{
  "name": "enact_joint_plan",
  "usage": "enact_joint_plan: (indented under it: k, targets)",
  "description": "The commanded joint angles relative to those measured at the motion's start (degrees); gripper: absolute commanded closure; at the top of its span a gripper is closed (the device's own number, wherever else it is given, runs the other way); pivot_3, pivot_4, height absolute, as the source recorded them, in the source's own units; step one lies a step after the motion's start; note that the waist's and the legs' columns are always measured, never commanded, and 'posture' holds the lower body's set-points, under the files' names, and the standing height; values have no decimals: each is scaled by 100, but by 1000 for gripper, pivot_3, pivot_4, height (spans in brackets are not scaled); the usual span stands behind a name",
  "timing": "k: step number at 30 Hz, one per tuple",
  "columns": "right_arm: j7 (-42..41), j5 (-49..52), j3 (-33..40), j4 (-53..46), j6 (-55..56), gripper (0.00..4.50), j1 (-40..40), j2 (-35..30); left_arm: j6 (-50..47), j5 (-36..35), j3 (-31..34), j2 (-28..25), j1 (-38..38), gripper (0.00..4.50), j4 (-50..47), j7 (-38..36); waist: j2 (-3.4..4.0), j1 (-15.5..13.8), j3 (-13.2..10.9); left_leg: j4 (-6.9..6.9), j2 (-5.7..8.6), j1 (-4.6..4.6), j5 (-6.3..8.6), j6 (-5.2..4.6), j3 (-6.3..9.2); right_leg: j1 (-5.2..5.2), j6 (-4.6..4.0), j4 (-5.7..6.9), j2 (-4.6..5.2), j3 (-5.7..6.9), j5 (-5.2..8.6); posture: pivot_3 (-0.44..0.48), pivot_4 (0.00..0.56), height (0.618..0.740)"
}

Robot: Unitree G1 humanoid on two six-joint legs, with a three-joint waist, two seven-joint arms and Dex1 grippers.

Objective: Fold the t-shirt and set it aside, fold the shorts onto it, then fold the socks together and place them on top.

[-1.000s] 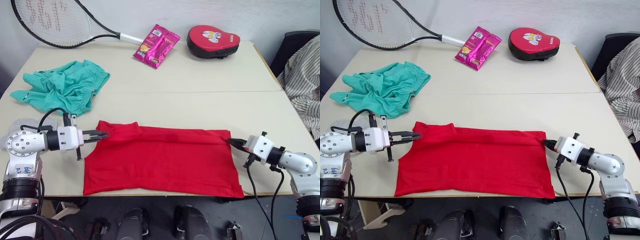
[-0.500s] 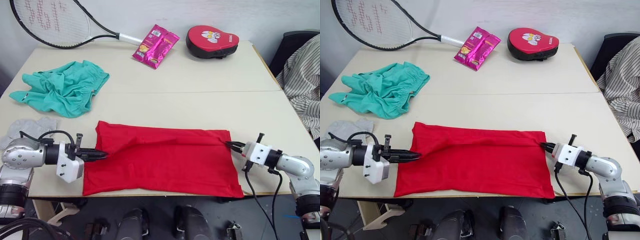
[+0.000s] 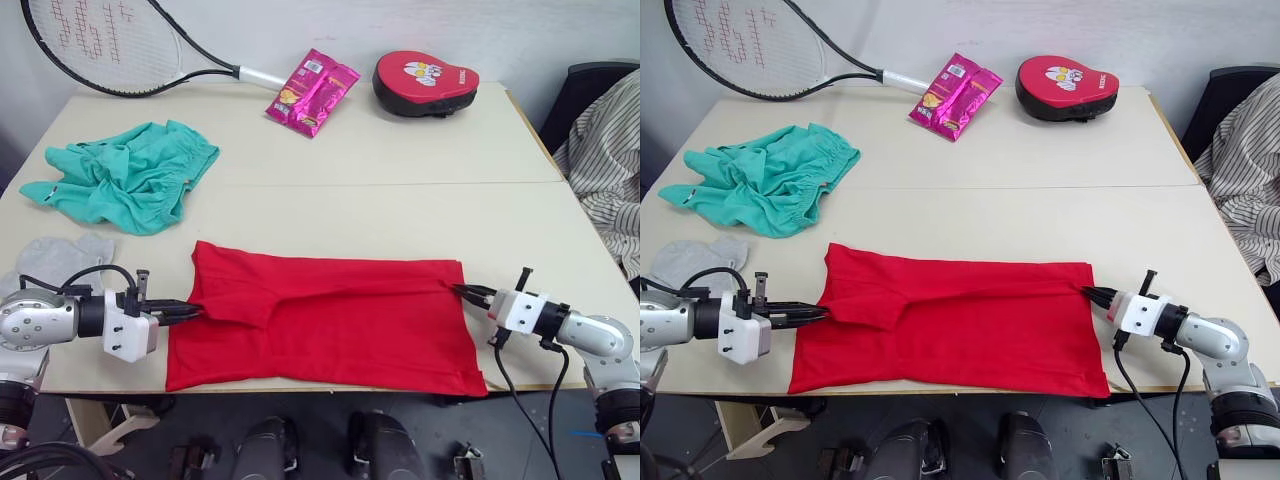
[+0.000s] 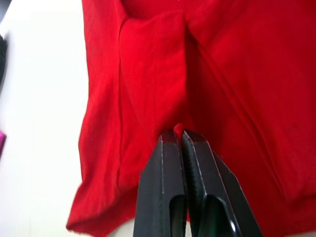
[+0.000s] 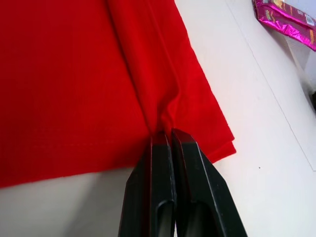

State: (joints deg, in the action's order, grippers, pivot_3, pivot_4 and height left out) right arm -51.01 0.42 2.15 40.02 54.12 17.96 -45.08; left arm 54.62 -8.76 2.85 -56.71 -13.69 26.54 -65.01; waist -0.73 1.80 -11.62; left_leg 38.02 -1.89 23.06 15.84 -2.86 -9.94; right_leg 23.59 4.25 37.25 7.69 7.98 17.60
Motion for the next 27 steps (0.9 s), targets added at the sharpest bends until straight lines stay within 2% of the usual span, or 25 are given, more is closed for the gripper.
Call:
enact_joint_plan:
  k: [1,5,13,14,17,19,22,26,27]
  targets:
    - [271,-320,-43,74,646,4500,74,-176,-223,-65,107,-73,85,4466,-9,158,0,2,0,0,0,0,0,0,0,0,0,0,0,0,0,0,150,740]
    - [621,-803,-201,286,1261,4500,34,-212,-413,-83,53,-64,180,4466,-78,161,0,5,0,-4,-1,0,1,2,-2,1,0,-2,-2,0,0,0,150,740]
    - [963,-861,-383,607,1297,4500,113,-276,-873,-286,121,-52,285,4466,-252,102,0,8,0,-4,-1,-2,1,3,-3,0,0,-3,-3,-3,0,0,150,740]
    - [896,-710,-398,602,1256,4302,118,-290,-957,-357,131,-52,302,4491,-288,67,0,10,0,-3,-1,-2,1,3,-3,0,0,-2,-3,-3,0,0,150,740]
    - [189,99,-552,324,894,3537,98,-489,-1345,-654,181,-107,367,3795,-406,-124,0,7,0,-3,-2,-2,1,3,-3,0,0,-3,-3,-4,0,0,150,740]
    - [-513,825,-590,-38,228,2862,-47,-635,-1720,-913,258,-165,435,3187,-541,-295,0,-5,0,-2,-2,-2,1,2,-2,-1,0,-2,-2,-3,0,0,150,740]
    - [-1338,1805,-421,-757,-1098,1876,-306,-931,-2907,-1616,510,-324,677,2260,-1051,-570,0,-4,0,-2,-5,-2,1,1,3,-6,0,-6,-2,-2,0,0,150,740]
    - [-1806,2627,-33,-1576,-3053,467,-530,-1323,-4583,-2412,1019,-639,1070,2225,-1805,-708,2,-6,-1,0,-9,-1,2,-1,10,-8,0,-9,-1,1,0,0,150,740]
    - [-1876,2788,54,-1746,-3507,467,-564,-1398,-4984,-2613,1155,-713,1169,2225,-1977,-750,2,-6,-1,0,-9,-2,3,-2,12,-10,-1,-10,0,1,0,0,150,740]
